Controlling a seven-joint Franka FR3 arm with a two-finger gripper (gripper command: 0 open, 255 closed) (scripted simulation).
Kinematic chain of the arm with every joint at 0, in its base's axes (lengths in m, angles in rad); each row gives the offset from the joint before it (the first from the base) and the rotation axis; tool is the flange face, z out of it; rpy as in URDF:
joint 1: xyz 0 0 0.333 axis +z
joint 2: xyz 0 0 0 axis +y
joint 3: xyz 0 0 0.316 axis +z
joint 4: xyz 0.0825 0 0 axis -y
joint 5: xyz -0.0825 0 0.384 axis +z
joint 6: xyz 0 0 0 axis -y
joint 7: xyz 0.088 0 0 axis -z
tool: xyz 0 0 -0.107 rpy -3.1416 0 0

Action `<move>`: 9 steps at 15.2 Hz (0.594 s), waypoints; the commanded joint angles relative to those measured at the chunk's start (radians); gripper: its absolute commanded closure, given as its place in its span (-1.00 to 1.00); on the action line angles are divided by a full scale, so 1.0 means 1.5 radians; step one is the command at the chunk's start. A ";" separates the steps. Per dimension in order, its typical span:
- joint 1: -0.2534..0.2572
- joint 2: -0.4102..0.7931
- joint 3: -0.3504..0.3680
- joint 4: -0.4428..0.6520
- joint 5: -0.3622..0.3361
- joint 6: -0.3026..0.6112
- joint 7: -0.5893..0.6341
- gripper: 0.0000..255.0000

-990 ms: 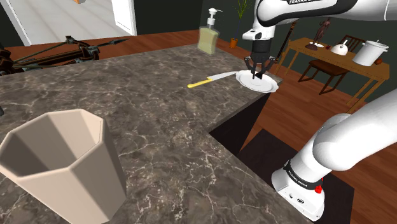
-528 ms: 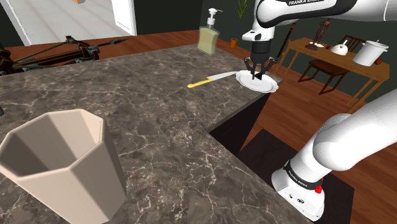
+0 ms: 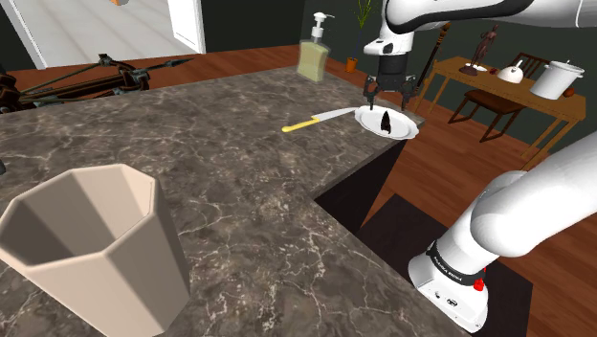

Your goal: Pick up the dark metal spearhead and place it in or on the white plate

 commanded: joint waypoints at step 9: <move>0.003 0.012 0.003 0.067 0.004 -0.055 -0.003 -1.00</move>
